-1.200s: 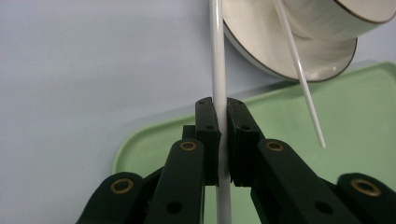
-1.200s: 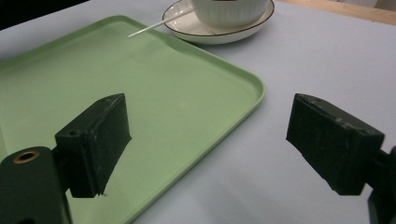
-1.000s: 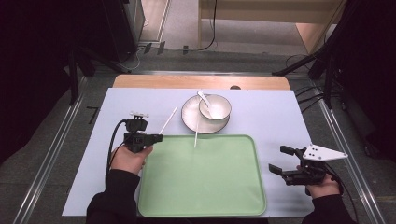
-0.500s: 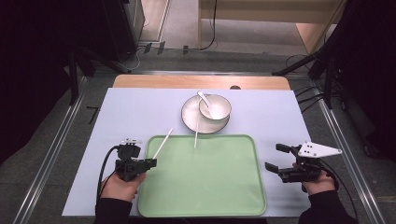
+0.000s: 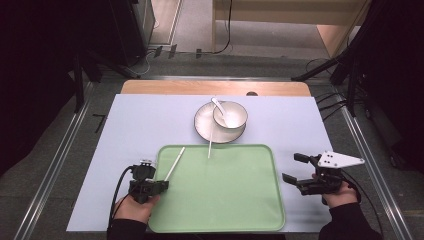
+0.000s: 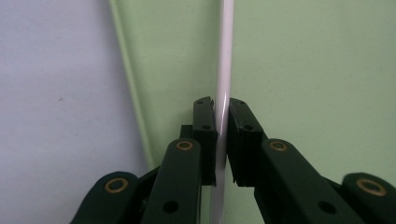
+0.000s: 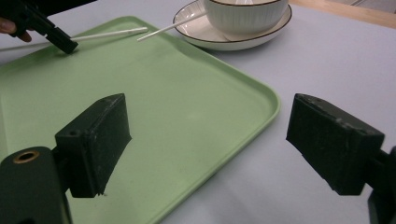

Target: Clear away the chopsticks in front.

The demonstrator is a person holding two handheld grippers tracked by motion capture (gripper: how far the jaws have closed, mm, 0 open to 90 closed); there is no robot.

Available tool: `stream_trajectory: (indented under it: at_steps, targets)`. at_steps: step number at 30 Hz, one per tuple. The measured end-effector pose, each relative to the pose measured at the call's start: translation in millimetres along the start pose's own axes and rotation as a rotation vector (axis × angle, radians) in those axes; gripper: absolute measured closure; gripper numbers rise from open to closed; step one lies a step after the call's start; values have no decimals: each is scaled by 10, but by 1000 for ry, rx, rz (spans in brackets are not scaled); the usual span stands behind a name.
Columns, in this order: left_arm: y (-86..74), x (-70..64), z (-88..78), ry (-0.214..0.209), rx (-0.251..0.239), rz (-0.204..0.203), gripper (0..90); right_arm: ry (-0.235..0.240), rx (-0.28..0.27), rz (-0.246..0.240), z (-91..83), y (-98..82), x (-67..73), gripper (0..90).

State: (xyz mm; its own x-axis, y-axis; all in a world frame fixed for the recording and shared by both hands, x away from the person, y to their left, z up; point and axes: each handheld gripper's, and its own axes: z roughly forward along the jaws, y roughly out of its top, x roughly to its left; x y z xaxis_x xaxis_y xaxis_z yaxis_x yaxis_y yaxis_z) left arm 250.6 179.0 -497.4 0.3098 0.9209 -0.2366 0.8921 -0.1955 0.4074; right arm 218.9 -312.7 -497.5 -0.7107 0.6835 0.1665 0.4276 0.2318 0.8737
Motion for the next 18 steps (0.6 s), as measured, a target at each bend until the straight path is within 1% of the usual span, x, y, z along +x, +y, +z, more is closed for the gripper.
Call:
stream_trajectory:
  at_steps: [2, 3, 4, 6, 9, 10, 11, 13, 16, 17, 18]
  targets:
    - [8, -9, 8, 0, -4, -3, 823, 2, -2, 0, -1, -1, 0, 138]
    - [8, -7, 13, -10, -9, -15, 802, 2, 0, -2, 0, -3, -2, 138]
    - [9, -6, 14, -14, -11, -18, 802, 2, 0, -2, 0, -3, -2, 138]
    - [6, -14, 14, -16, -12, -10, 786, 2, 1, -1, 4, -2, 1, 138]
    - [2, -25, 12, -7, -11, 4, 784, 2, 3, -2, 4, 0, 5, 138]
    - [2, -24, 12, -3, -13, 1, 787, 1, 4, -3, 4, 0, 5, 138]
    - [1, -17, 6, 9, -13, 3, 786, 0, 3, -2, 5, 0, 6, 138]
    - [1, 10, -10, 13, -9, -9, 766, 0, 3, -3, 3, -1, 6, 138]
    - [1, 61, -22, -9, -12, -32, 751, 1, 3, -3, 3, -1, 6, 138]
    - [5, 74, -26, -16, -8, -27, 746, 2, 3, -3, 4, -2, 5, 138]
    - [10, 81, -25, -17, -15, -19, 732, 3, 4, -2, 6, -2, 5, 138]
